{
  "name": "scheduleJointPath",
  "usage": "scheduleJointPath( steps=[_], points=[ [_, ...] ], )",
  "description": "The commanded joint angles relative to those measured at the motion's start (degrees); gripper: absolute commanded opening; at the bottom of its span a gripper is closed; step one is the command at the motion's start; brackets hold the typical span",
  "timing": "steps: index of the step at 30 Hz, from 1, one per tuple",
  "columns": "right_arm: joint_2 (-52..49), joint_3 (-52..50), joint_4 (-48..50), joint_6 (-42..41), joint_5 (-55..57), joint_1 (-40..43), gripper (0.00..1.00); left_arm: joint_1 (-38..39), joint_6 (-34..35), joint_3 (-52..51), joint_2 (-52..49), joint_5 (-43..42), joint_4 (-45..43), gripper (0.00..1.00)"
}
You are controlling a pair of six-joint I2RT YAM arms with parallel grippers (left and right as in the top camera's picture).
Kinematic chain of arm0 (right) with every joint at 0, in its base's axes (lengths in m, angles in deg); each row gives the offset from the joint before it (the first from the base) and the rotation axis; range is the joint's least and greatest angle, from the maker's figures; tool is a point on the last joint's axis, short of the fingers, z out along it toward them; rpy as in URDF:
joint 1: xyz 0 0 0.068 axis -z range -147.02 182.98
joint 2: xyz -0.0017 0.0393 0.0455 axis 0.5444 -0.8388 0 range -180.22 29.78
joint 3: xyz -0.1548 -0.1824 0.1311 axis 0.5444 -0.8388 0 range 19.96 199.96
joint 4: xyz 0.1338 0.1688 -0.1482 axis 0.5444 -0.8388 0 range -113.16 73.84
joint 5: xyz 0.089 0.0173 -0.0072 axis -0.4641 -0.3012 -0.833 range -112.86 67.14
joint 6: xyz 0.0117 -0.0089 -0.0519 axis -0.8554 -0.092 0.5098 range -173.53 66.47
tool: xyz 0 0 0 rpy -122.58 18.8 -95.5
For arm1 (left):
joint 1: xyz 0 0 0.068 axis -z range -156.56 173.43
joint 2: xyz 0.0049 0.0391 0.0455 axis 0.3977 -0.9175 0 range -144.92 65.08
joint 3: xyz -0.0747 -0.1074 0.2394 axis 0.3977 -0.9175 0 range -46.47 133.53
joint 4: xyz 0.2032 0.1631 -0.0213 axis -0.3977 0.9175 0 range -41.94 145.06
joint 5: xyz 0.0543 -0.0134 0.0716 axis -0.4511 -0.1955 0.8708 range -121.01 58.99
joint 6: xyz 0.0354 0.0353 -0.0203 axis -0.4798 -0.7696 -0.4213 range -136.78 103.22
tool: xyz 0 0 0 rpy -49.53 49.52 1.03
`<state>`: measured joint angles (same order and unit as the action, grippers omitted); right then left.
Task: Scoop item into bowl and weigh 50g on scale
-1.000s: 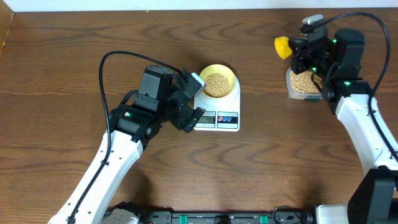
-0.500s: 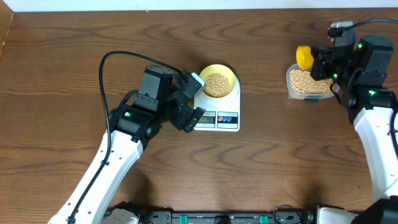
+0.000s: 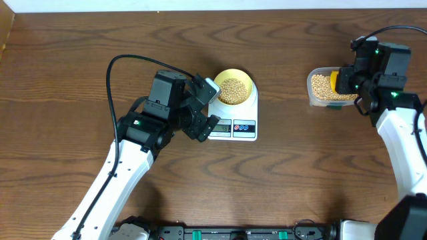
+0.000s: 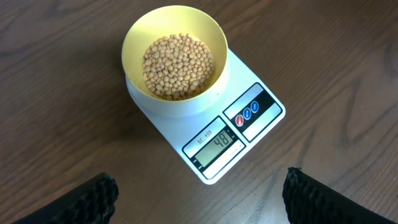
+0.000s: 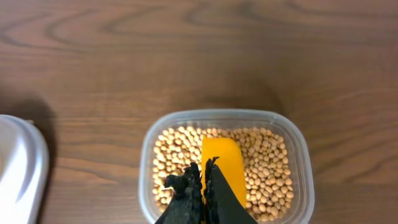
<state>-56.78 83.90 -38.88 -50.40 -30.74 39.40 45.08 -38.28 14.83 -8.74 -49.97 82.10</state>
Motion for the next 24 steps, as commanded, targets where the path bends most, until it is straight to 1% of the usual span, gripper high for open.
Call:
scheduleJointPath(
  steps=[1,6,11,14,19,24],
  points=[
    [-2.9,0.0,-0.2,0.3,1.9,0.4,0.01,0.1,-1.0,-0.4,0.8,0.0,0.0,0.87],
    [-4.2,0.0,-0.1,-3.7,1.7,0.2,0.01,0.1,-0.9,-0.4,0.8,0.0,0.0,0.87],
    [-4.2,0.0,0.7,-5.6,1.4,0.3,0.01,0.1,-1.0,-0.4,0.8,0.0,0.0,0.87],
    [-3.8,0.0,2.5,-7.0,0.8,0.3,0.01,0.1,-1.0,-0.4,0.8,0.0,0.0,0.87],
    [-2.1,0.1,8.2,-7.7,-2.6,0.4,0.01,0.1,-1.0,-0.4,0.8,0.0,0.0,0.87],
    [-1.1,0.1,9.7,-8.9,-6.3,1.2,0.01,0.1,-1.0,-0.4,0.8,0.0,0.0,0.87]
  ],
)
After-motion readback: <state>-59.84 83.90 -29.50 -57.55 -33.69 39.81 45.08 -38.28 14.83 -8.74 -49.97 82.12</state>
